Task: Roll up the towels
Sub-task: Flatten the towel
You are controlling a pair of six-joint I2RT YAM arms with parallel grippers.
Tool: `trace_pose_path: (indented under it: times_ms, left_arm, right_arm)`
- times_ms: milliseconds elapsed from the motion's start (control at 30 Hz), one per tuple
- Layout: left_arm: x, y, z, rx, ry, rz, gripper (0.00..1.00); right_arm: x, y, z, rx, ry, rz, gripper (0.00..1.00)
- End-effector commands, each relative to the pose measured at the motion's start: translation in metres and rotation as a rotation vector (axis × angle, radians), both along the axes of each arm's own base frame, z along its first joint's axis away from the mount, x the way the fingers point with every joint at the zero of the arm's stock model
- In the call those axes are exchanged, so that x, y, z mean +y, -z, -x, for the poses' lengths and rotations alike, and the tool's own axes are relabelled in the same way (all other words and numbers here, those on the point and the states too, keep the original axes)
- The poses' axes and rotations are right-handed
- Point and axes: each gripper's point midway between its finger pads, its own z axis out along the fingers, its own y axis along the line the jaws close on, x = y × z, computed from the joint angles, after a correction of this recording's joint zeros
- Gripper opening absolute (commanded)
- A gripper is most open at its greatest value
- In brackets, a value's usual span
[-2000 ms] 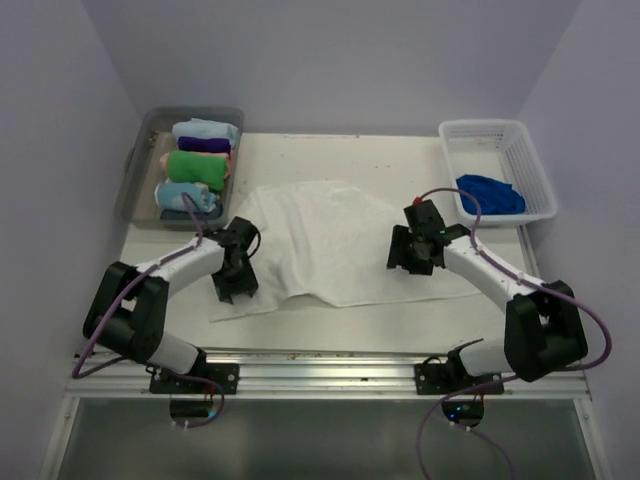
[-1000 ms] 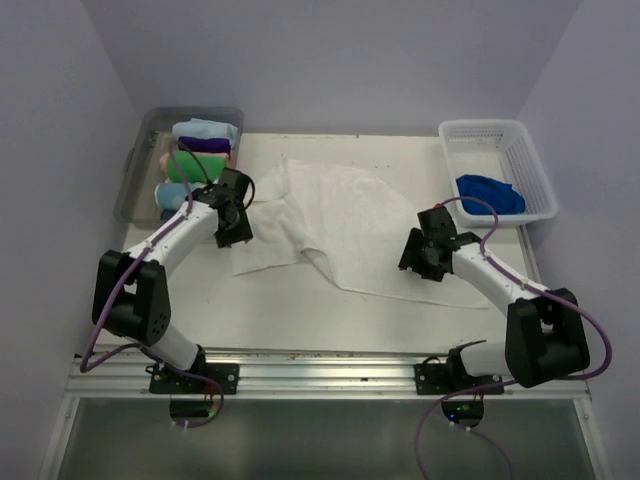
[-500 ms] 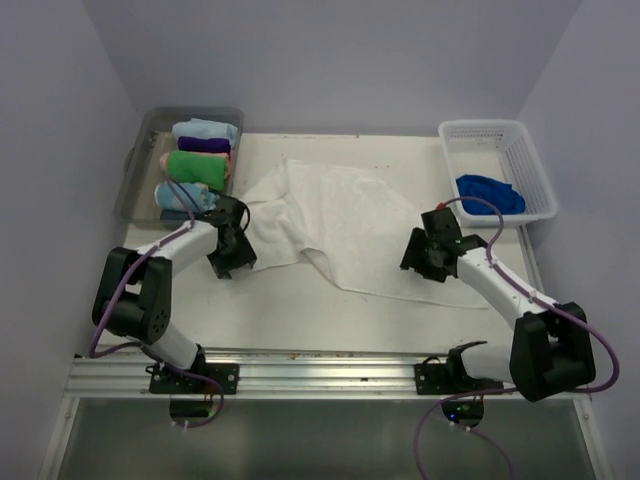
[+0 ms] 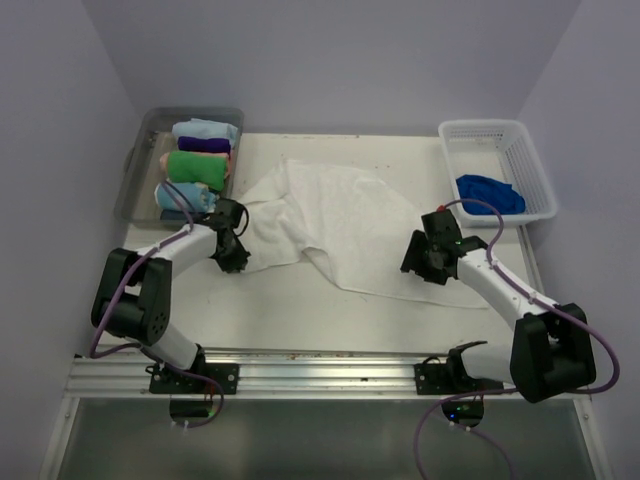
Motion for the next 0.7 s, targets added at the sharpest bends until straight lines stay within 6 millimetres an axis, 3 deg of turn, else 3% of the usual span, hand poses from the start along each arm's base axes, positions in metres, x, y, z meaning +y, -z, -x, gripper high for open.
trace_pose_path:
  times_ms: [0,67,367,500,667]
  left_arm:
    - [0.004,0.016,-0.001,0.015,-0.026,-0.018,0.1]
    - [0.005,0.002,-0.006,-0.009,-0.013,-0.022,0.0]
    - [0.031,-0.103,-0.026,-0.227,-0.002,-0.083,0.0]
    - [0.053,-0.12,-0.031,-0.274,-0.046,-0.056,0.0]
    - [0.068,-0.118,-0.028,-0.256,-0.089,-0.035,0.0]
  right_arm:
    - [-0.004,-0.008,0.002,-0.021,0.016,0.008,0.64]
    - [-0.008,-0.01,0.003,-0.025,0.023,0.022,0.65]
    - [-0.039,-0.02,0.018,-0.024,0.121,0.052,0.68]
    - [-0.06,-0.021,0.037,0.028,0.218,0.056,0.65]
    - [-0.083,-0.02,0.06,0.077,0.384,0.085,0.63]
